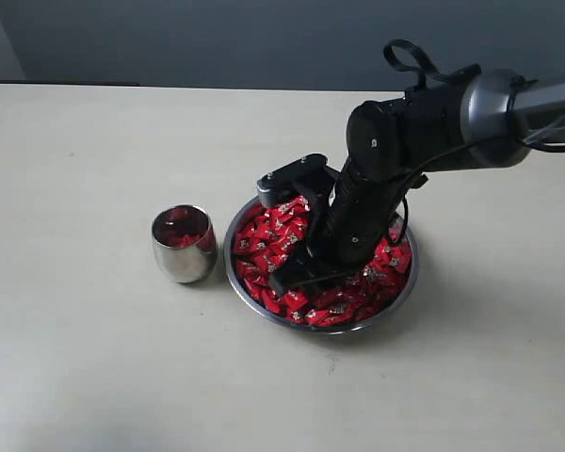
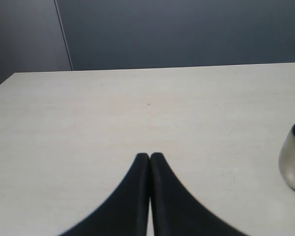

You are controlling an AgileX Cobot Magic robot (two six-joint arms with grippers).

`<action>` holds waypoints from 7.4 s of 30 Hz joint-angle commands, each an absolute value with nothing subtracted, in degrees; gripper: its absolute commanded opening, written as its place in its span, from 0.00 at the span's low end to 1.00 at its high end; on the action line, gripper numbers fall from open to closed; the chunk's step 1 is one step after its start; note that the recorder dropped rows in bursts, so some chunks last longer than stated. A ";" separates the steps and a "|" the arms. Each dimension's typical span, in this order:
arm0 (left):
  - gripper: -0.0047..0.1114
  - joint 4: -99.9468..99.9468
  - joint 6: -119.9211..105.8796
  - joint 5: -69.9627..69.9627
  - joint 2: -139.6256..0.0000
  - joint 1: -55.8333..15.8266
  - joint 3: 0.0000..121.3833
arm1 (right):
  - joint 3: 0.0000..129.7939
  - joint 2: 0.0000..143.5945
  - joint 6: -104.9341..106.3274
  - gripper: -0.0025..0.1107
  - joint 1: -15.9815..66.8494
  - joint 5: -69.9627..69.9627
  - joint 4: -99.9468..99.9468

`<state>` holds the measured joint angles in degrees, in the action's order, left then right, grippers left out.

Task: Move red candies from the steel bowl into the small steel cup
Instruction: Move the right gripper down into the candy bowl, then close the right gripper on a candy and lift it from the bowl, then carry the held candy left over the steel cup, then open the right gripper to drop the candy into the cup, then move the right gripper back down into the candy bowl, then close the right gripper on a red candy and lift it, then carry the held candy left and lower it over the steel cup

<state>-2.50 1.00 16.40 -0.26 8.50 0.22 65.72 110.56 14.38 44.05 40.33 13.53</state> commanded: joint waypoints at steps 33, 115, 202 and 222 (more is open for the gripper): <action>0.04 -2.57 1.15 16.30 0.00 8.39 0.00 | 74.67 107.57 1.97 0.01 44.06 29.39 4.60; 0.04 -2.57 1.15 16.30 0.00 8.39 0.00 | 68.26 103.99 -1.87 0.02 39.94 24.36 3.03; 0.04 -2.57 1.15 16.30 0.00 8.39 0.00 | 79.31 111.45 17.84 0.01 44.72 50.94 -7.79; 0.04 -2.57 1.15 16.30 0.00 8.39 0.00 | 114.83 125.21 23.87 0.01 48.53 58.76 15.28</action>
